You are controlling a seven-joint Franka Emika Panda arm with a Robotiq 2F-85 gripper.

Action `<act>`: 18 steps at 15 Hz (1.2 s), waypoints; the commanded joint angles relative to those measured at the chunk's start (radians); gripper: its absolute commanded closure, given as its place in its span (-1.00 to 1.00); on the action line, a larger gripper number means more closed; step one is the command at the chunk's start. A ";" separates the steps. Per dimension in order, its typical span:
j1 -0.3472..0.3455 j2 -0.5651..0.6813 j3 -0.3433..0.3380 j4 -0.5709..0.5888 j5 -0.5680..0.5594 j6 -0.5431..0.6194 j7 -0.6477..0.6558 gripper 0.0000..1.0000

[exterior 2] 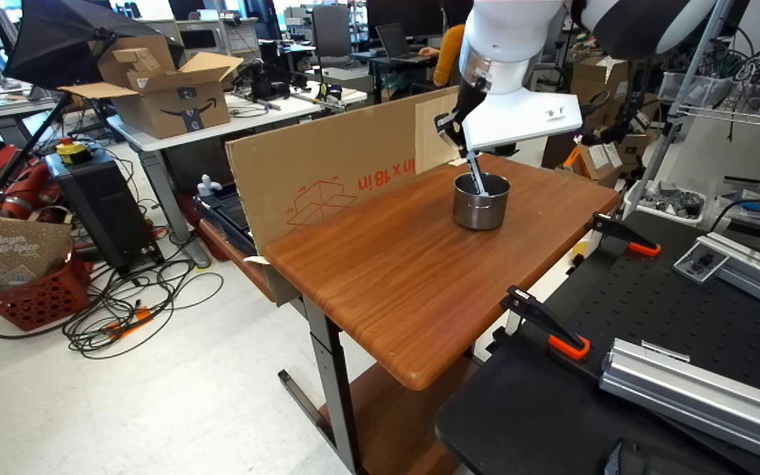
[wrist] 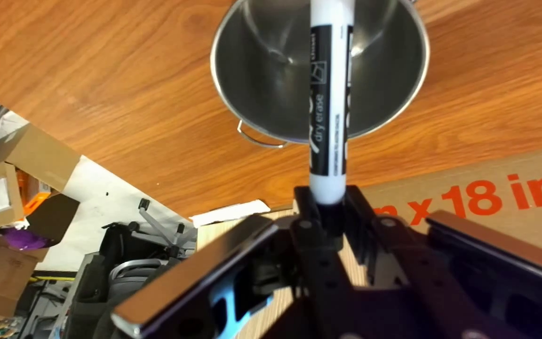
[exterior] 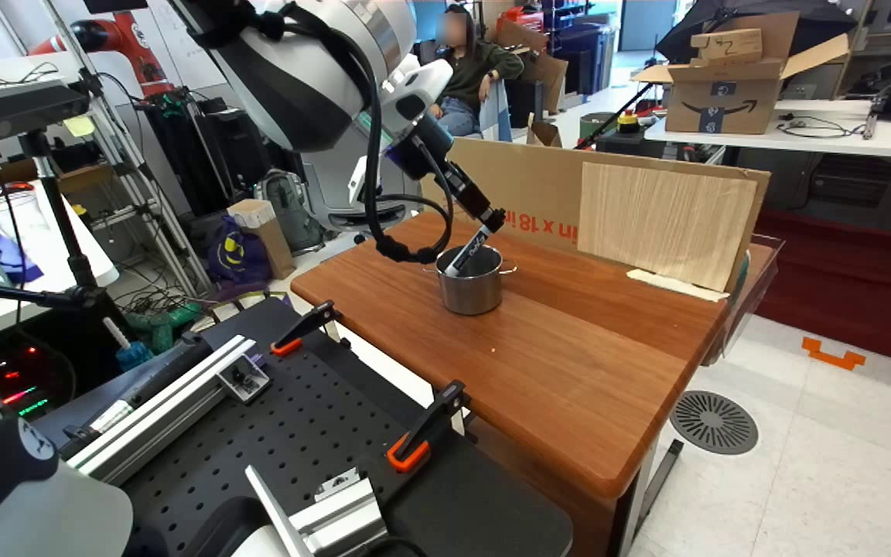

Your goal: Pick up the black marker and place it in the silver pot

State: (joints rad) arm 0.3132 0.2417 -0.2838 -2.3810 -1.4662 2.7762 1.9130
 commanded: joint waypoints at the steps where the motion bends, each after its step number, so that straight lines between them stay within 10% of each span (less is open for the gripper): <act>1: 0.003 0.032 -0.003 0.026 -0.033 0.002 0.034 0.90; 5: 0.005 0.068 0.001 0.044 -0.018 -0.006 0.021 0.90; 7: 0.005 0.083 0.002 0.051 -0.010 -0.004 0.018 0.11; 15: 0.008 0.092 0.002 0.066 -0.013 -0.005 0.020 -0.94; 18: 0.009 0.076 0.001 0.059 -0.019 0.000 0.024 -1.00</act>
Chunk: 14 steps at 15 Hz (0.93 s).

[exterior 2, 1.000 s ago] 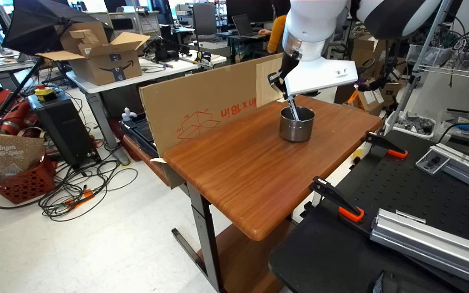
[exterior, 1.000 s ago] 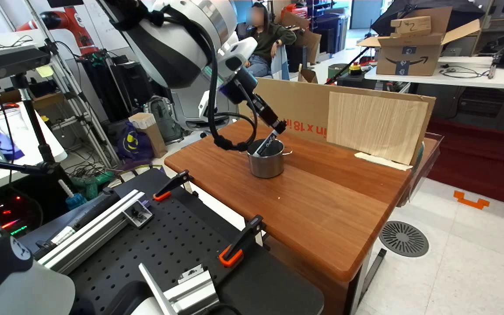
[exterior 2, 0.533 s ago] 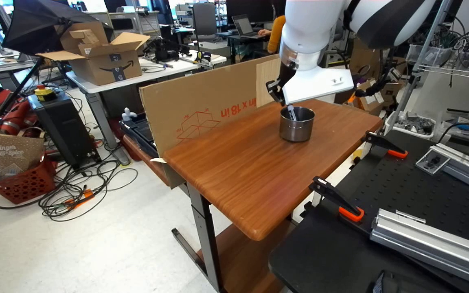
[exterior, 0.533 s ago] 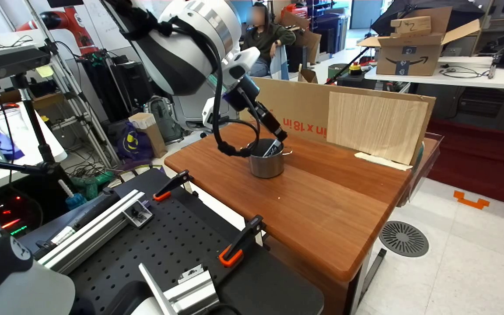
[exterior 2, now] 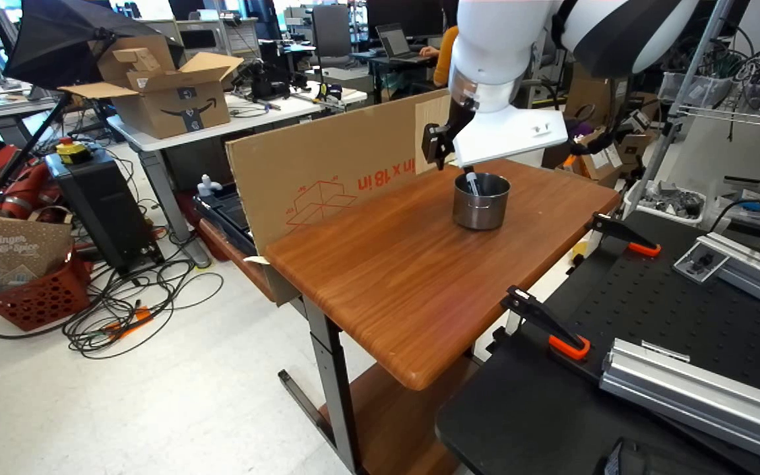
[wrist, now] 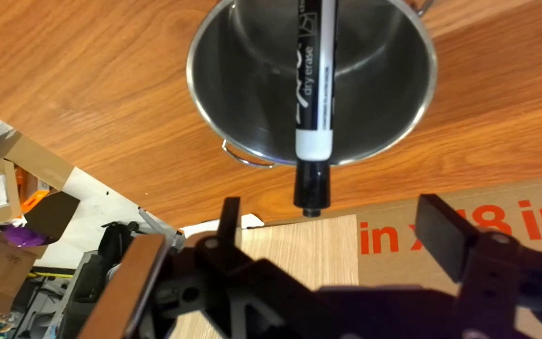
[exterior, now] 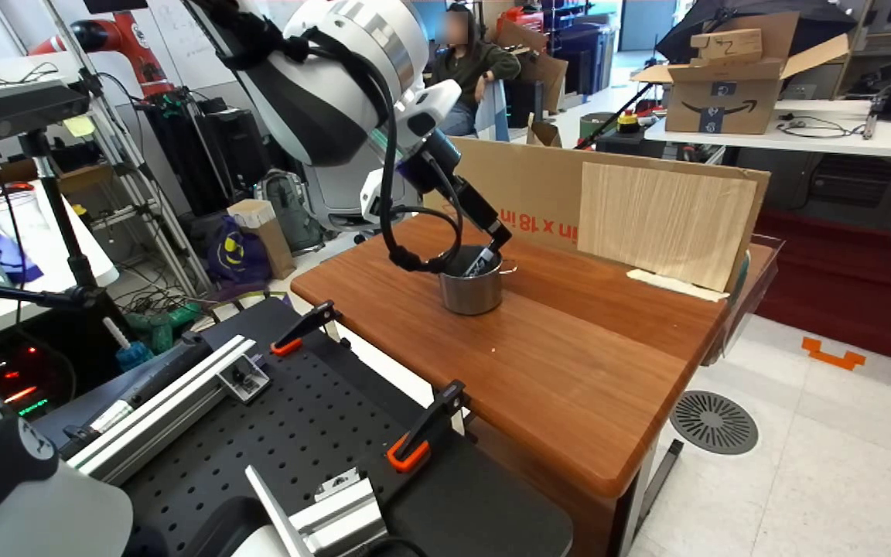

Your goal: Pick up the black marker and place it in the silver pot

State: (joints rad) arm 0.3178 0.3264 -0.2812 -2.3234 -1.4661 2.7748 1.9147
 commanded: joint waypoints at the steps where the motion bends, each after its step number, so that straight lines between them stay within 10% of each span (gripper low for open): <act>1: 0.002 -0.021 0.001 -0.010 -0.005 0.007 0.006 -1.00; 14: 0.015 -0.137 0.014 -0.077 0.001 0.004 -0.007 -1.00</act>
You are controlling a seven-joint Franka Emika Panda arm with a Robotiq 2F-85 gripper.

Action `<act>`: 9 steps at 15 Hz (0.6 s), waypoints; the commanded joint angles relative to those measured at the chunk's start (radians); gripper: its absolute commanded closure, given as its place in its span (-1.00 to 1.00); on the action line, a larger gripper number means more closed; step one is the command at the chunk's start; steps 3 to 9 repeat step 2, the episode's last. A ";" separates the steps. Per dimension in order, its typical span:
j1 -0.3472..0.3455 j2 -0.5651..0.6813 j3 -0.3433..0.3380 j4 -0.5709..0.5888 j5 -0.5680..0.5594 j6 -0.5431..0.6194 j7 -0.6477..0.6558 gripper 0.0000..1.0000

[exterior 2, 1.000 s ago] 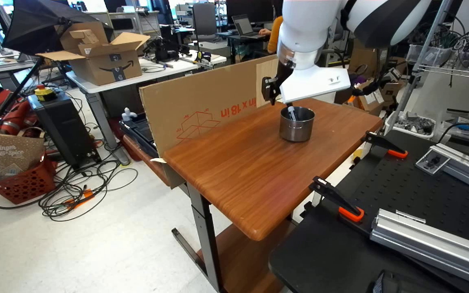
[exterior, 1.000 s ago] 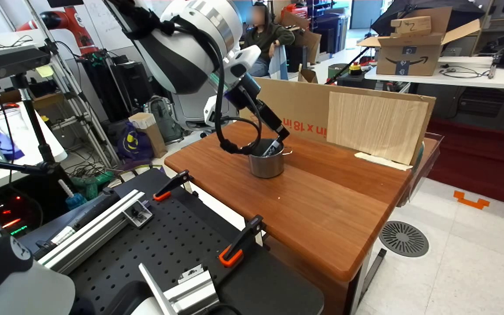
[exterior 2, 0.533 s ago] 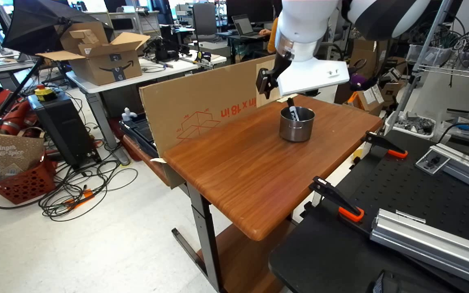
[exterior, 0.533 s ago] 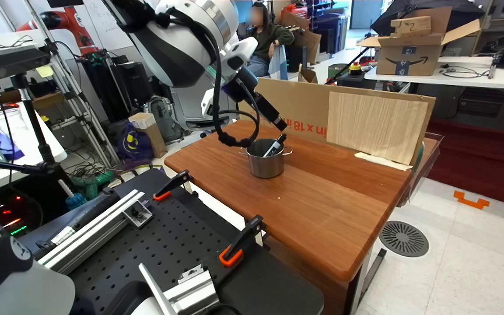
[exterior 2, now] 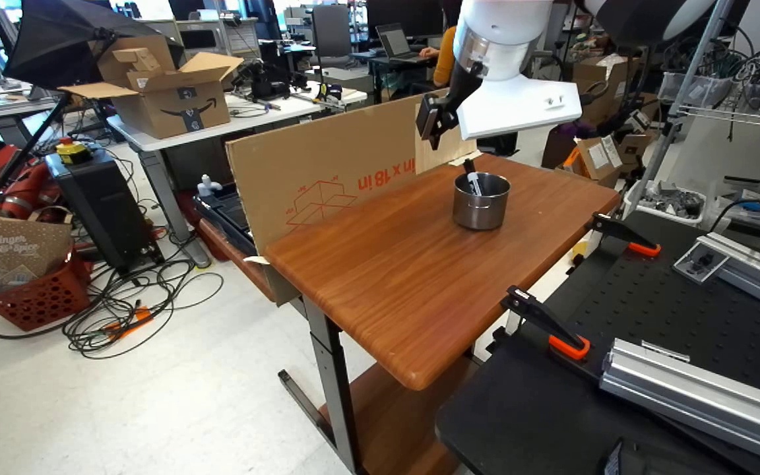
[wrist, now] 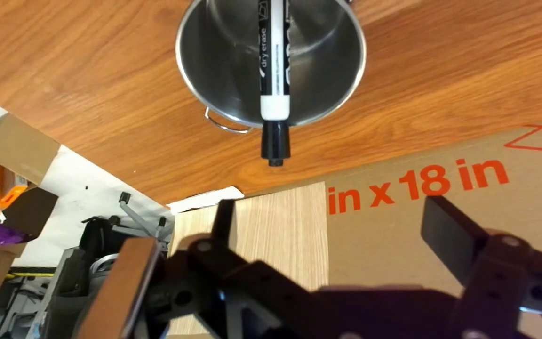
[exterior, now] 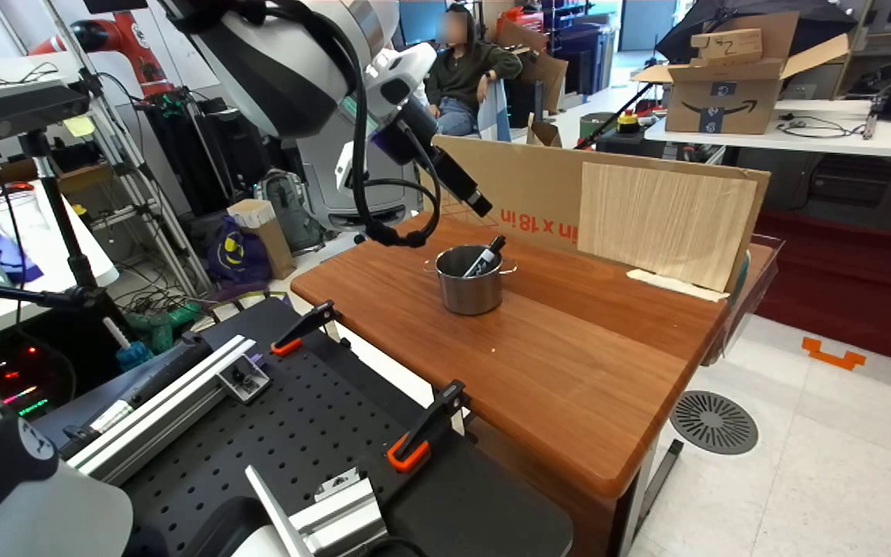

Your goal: Pick up the black marker and place it in the silver pot

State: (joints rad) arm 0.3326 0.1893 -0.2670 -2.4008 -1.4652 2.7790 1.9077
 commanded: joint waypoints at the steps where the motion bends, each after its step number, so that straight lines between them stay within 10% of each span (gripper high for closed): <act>1: 0.000 0.000 0.000 0.000 0.000 0.000 0.000 -1.00; 9: 0.000 0.000 0.000 0.000 0.000 0.000 0.000 -1.00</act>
